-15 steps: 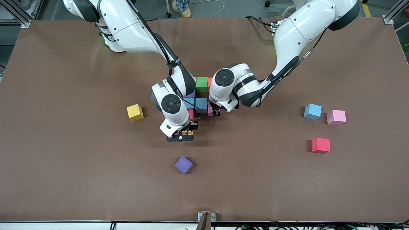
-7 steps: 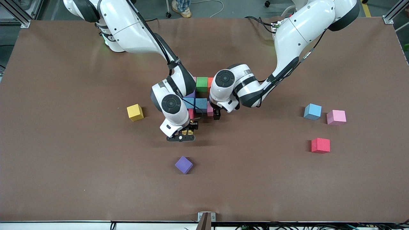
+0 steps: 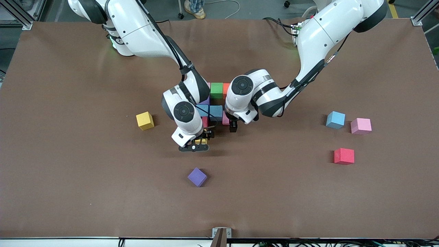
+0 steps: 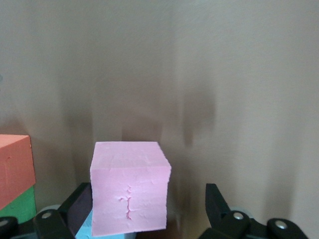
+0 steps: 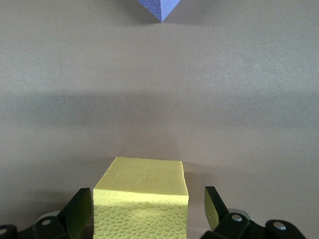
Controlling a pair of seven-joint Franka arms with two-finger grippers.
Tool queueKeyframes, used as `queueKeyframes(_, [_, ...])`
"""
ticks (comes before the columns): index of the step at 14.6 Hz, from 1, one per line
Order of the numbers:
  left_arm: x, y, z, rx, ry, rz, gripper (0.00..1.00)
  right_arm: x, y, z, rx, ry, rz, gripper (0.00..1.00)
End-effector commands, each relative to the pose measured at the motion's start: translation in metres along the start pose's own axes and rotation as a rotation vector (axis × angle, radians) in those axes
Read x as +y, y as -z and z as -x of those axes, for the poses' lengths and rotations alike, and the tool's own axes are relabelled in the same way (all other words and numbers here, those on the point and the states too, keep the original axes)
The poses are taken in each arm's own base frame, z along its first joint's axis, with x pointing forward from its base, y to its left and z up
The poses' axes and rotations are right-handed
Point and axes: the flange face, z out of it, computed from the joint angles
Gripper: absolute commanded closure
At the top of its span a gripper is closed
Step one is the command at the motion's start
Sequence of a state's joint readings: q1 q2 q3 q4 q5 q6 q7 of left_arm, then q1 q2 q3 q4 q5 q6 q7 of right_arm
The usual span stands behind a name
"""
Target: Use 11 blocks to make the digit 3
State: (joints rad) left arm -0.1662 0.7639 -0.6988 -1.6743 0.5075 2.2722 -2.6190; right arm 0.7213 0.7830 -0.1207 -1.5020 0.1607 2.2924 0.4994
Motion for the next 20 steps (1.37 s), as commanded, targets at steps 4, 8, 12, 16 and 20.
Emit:
queueKeyframes(4, [0.042,0.054,-0.018,0.070,-0.116,0.034,0.00,0.006,0.052,0.003,-0.019,0.008,-0.025,0.00])
queueKeyframes(8, [0.084,0.092,-0.046,0.099,-0.254,0.042,0.00,0.035,0.101,-0.009,-0.040,0.002,-0.031,0.00])
queueKeyframes(12, [0.108,0.136,-0.081,0.130,-0.330,0.041,0.00,0.064,0.143,-0.016,-0.057,-0.029,-0.026,0.00])
queueKeyframes(16, [0.134,0.171,-0.117,0.126,-0.402,0.081,0.00,0.118,0.171,-0.027,-0.124,-0.106,-0.007,0.00])
queueKeyframes(20, [0.149,0.189,-0.148,0.145,-0.478,0.089,0.00,0.177,0.190,-0.041,-0.151,-0.189,0.004,0.00])
